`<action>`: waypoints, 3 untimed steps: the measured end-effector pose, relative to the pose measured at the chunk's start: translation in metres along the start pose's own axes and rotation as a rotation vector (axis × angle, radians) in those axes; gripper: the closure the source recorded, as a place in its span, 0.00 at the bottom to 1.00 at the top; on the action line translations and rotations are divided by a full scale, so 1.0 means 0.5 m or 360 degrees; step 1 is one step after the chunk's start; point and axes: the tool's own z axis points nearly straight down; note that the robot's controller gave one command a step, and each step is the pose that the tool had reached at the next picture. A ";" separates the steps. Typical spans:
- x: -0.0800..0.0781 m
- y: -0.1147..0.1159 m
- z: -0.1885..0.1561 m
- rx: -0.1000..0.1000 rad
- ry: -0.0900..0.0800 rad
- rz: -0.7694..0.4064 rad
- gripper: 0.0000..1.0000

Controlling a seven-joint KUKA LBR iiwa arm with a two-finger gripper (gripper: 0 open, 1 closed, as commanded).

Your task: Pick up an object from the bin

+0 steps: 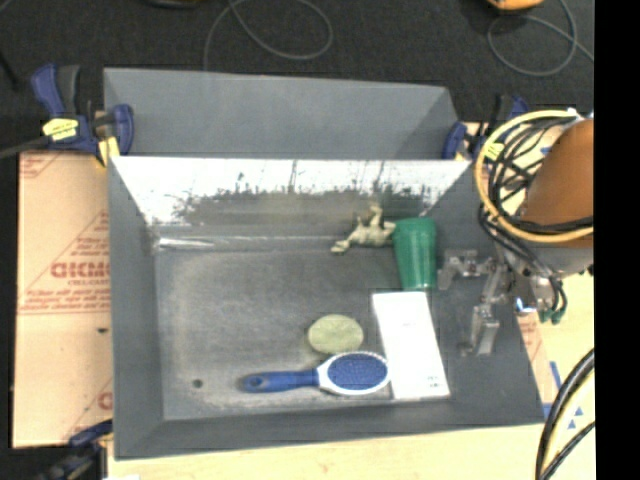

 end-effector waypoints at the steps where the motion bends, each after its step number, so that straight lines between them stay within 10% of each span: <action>1: -0.003 0.002 -0.009 0.0003 -0.0013 -0.0007 0.00; 2: -0.018 0.088 0.136 0.0003 -0.0020 -0.0011 0.00; 3: -0.021 0.143 0.139 0.0002 -0.0009 -0.0517 0.00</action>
Offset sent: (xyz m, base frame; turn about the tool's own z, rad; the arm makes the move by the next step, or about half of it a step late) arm 0.0130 0.0865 -0.1394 -0.0104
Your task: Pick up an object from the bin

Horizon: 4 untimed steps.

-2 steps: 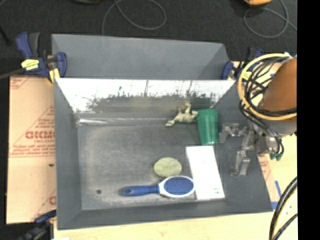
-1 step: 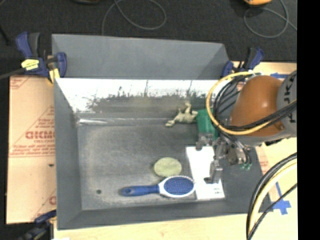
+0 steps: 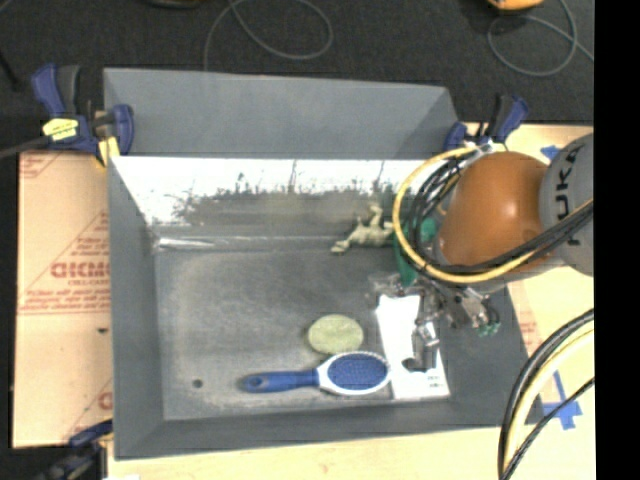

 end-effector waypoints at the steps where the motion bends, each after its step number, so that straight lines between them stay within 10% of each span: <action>1: 0.030 0.085 0.011 -0.0001 -0.0001 0.0252 0.00; 2: 0.018 0.151 0.096 0.0003 -0.0006 -0.0026 0.00; 3: 0.033 0.164 0.124 0.0002 -0.0025 0.0186 1.00; 4: 0.033 0.164 0.124 0.0002 -0.0025 0.0185 1.00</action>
Offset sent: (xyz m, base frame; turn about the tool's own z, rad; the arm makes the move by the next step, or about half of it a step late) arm -0.0366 0.0853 -0.0698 -0.0998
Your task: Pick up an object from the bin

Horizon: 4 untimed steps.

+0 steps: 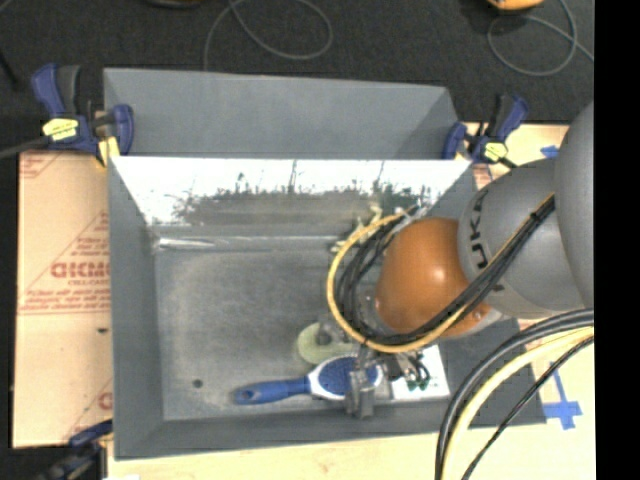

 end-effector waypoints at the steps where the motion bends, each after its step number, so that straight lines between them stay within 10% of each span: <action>1: 0.000 0.000 -0.005 0.0000 0.0001 -0.0002 1.00; 4: -0.002 -0.001 -0.036 0.0000 0.0015 -0.0007 1.00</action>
Offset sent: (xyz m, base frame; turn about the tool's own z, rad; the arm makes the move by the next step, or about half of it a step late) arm -0.0001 0.0000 0.0051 0.0000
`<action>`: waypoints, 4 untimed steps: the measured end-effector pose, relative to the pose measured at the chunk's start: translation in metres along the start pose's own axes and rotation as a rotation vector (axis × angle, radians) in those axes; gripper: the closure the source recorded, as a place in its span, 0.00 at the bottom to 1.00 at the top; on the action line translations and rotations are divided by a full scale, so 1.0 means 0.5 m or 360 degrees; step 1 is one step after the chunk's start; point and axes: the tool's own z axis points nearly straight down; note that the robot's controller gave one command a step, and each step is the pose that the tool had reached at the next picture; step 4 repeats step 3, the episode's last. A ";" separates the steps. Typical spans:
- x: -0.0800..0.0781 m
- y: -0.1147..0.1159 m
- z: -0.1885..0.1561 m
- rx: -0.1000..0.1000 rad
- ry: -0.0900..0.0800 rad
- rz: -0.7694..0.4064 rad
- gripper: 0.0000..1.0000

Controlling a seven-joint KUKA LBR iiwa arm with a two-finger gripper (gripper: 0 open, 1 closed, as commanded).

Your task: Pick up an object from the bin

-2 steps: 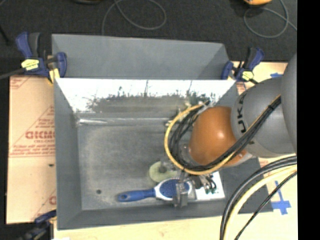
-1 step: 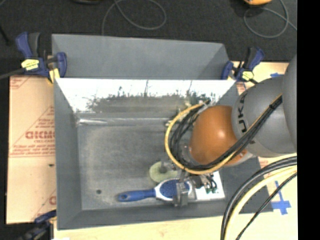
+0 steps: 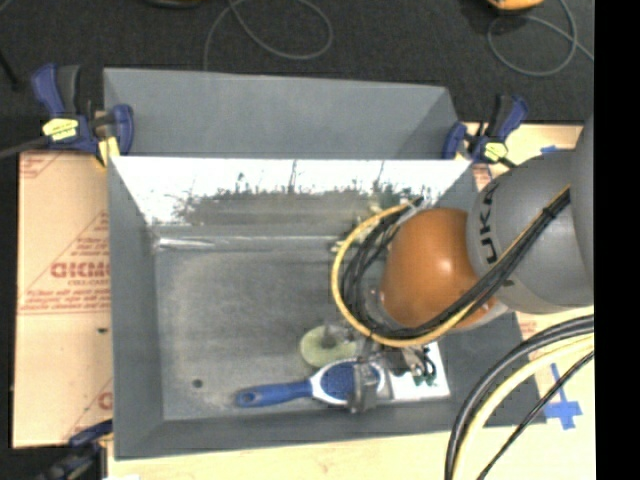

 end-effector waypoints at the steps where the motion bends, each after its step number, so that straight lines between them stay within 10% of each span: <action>1: 0.003 0.000 -0.024 -0.0003 0.0015 -0.0001 1.00; 4: -0.004 -0.001 -0.108 0.0002 -0.0006 -0.0004 1.00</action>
Offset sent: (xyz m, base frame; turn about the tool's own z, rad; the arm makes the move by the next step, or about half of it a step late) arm 0.0000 0.0000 0.0075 0.0000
